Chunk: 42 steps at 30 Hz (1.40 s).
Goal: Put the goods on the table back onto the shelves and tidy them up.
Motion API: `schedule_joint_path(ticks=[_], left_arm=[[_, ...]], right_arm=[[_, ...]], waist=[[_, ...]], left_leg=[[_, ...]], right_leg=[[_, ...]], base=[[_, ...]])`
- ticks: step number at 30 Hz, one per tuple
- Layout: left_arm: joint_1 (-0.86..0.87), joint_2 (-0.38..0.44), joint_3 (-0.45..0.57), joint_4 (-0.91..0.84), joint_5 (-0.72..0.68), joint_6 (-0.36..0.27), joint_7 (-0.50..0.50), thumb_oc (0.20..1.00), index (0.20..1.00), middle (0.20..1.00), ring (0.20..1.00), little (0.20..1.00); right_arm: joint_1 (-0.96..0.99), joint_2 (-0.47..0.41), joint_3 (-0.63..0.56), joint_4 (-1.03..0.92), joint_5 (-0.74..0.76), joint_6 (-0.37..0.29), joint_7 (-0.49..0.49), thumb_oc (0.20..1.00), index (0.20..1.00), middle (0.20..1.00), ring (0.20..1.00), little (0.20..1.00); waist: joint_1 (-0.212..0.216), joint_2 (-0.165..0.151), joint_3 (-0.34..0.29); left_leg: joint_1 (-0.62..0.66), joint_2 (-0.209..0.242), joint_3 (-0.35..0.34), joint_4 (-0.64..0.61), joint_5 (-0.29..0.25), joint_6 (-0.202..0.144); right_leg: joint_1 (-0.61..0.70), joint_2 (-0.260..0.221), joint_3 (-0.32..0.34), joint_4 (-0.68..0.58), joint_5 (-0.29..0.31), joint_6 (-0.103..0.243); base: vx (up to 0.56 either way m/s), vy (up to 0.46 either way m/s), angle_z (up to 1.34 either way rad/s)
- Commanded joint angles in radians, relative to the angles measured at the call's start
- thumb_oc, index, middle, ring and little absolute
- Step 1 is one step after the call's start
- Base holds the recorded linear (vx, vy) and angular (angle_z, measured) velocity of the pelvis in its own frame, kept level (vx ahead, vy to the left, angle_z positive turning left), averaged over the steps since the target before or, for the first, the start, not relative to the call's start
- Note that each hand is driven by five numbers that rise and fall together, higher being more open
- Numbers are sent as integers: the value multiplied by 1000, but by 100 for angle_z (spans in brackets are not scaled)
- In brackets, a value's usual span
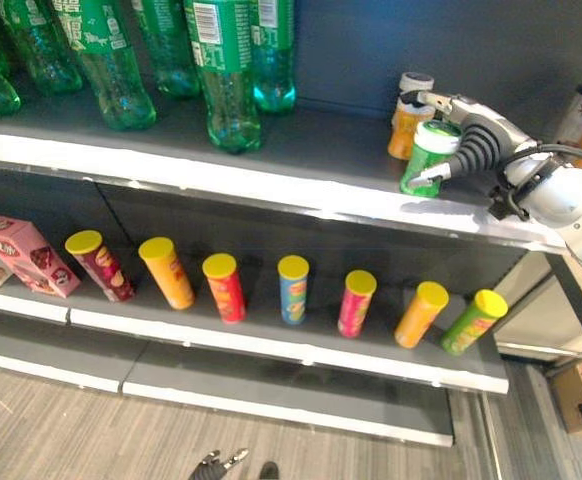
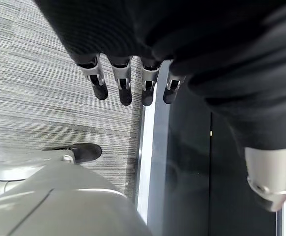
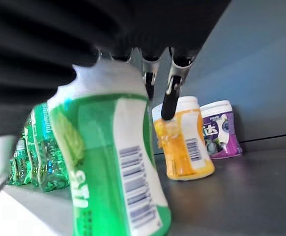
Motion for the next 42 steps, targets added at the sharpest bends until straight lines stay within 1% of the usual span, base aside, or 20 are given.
schedule_joint_path(ticks=[1,7,10,11,12,17,18,20,21,25,26,29,33,34,36,37,39,40,41,42], left_arm=[[-56,51,2,30,-36,-4,12,1000,1000,1000,1000,1000],[-66,44,19,39,-33,-3,22,1000,1000,1000,1000,1000],[-73,27,46,55,-24,0,27,1000,1000,1000,1000,1000],[-73,29,44,55,-24,0,27,1000,1000,1000,1000,1000],[-73,22,49,58,-17,-2,25,1000,1000,1000,1000,1000],[-77,14,48,59,-12,-3,19,1000,1000,1000,1000,1000],[-77,7,47,57,-4,-6,16,1000,1000,1000,1000,1000],[-85,4,38,54,5,-10,17,1000,1000,1000,1000,1000],[-94,-6,32,44,16,-17,12,1000,1000,1000,1000,1000],[-97,-5,37,39,19,-26,-3,1000,1000,1000,1000,1000],[-97,-4,35,39,19,-26,-3,1000,1000,1000,1000,1000],[-88,-11,48,46,36,-29,-21,1000,1000,1000,1000,1000],[-84,-14,62,48,37,-32,-31,1000,1000,1000,1000,1000],[-77,-9,66,45,48,-35,-41,1000,1000,1000,1000,1000],[-74,-5,63,39,55,-37,-50,1000,1000,1000,1000,1000],[-69,-1,59,33,70,-40,-56,1000,1000,1000,1000,1000],[-64,-17,32,23,70,-30,-87,1000,1000,1000,1000,1000],[-64,-20,18,18,77,-28,-95,1000,1000,1000,1000,1000],[-70,-27,-8,3,73,-19,-108,1000,1000,1000,1000,1000],[-70,-34,-27,4,74,-18,-108,1000,1000,1000,1000,1000]], right_arm=[[-116,-17,4,17,-15,-7,-77,1000,1000,1000,1000,1000],[-86,-60,-103,-87,-41,-25,-138,1000,1000,1000,1000,1000],[69,-103,-306,-286,-35,-57,-162,1000,1000,1000,1000,1000],[80,-104,-316,-291,-35,-56,-160,1000,1000,1000,1000,1000],[152,-107,-380,-338,-13,-71,-153,1000,1000,1000,1000,1000],[258,-118,-459,-392,8,-86,-137,1000,1000,1000,1000,1000],[325,-119,-496,-422,32,-92,-114,1000,1000,1000,1000,1000],[388,-121,-533,-444,60,-96,-93,1000,1000,1000,1000,1000],[516,-88,-583,-481,168,-106,-32,1000,1000,1000,1000,1000],[691,-54,-639,-504,382,-98,89,1000,1000,1000,1000,1000],[697,-54,-644,-505,383,-98,90,1000,1000,1000,1000,1000],[912,-39,-726,-531,554,-60,215,1000,1000,1000,1000,1000],[1075,-23,-786,-533,622,-32,277,1000,1000,1000,1000,1000],[1168,-15,-808,-523,685,6,347,1000,1000,1000,1000,1000],[1211,-25,-797,-506,690,29,379,1000,1000,1000,1000,1000],[1250,-20,-772,-461,695,60,409,1000,1000,1000,1000,1000],[1260,8,-617,-279,658,120,456,1000,1000,1000,1000,1000],[1258,54,-558,-187,640,144,468,1000,1000,1000,1000,1000],[1216,129,-426,-8,569,163,468,1000,1000,1000,1000,1000],[1202,191,-377,82,539,173,476,1000,1000,1000,1000,1000]], waist=[[27,-16,1],[9,-15,-3],[-31,-7,-11],[-28,-9,-11],[-45,-7,-12],[-66,-7,-18],[-88,-5,-20],[-100,-6,-20],[-138,-3,-17],[-169,-5,-11],[-166,-6,-12],[-195,-10,-4],[-211,-15,-4],[-217,-18,-3],[-214,-19,-3],[-211,-19,-2],[-198,-14,6],[-191,-11,9],[-178,-8,13],[-167,-4,18]], left_leg=[[69,83,93,15,-108,-58],[78,84,102,15,-114,-56],[91,86,119,14,-125,-54],[91,86,120,14,-125,-54],[99,87,129,14,-130,-52],[104,84,145,12,-132,-48],[113,83,160,12,-137,-45],[122,81,175,12,-143,-42],[133,72,207,13,-153,-34],[139,63,236,12,-158,-28],[139,63,237,12,-158,-27],[140,59,256,12,-162,-27],[135,54,261,10,-160,-26],[131,53,261,9,-158,-28],[130,53,259,9,-157,-29],[127,52,256,9,-156,-31],[127,52,249,9,-152,-35],[123,52,245,9,-151,-37],[116,51,233,10,-145,-38],[114,52,227,12,-145,-40]], right_leg=[[-46,-20,31,48,-51,-26],[-45,-19,43,48,-51,-25],[-54,-16,70,46,-50,-22],[-54,-16,70,46,-50,-22],[-56,-15,85,45,-48,-21],[-69,-18,106,42,-39,-16],[-76,-20,123,42,-34,-13],[-85,-22,148,43,-28,-9],[-108,-28,189,47,-17,-2],[-136,-33,228,52,-2,7],[-137,-34,229,53,-2,7],[-156,-40,250,58,2,13],[-168,-44,256,59,9,15],[-170,-46,251,59,9,16],[-166,-47,247,58,9,16],[-164,-48,241,58,9,16],[-152,-47,228,58,1,14],[-147,-46,219,58,-4,12],[-141,-45,206,58,-12,9],[-134,-43,199,59,-17,8]], base=[[3,6,-4],[5,10,-4],[18,27,-10],[12,31,-12],[-2,19,-11],[-1,29,-33],[3,38,-39],[-4,77,-56],[-14,105,-64],[-12,58,-46],[-13,33,-31],[-2,23,-12],[1,4,-13],[7,1,-8],[2,-2,3],[0,0,0],[1,1,2],[-12,-3,22],[-19,-15,28],[-14,-29,34]])
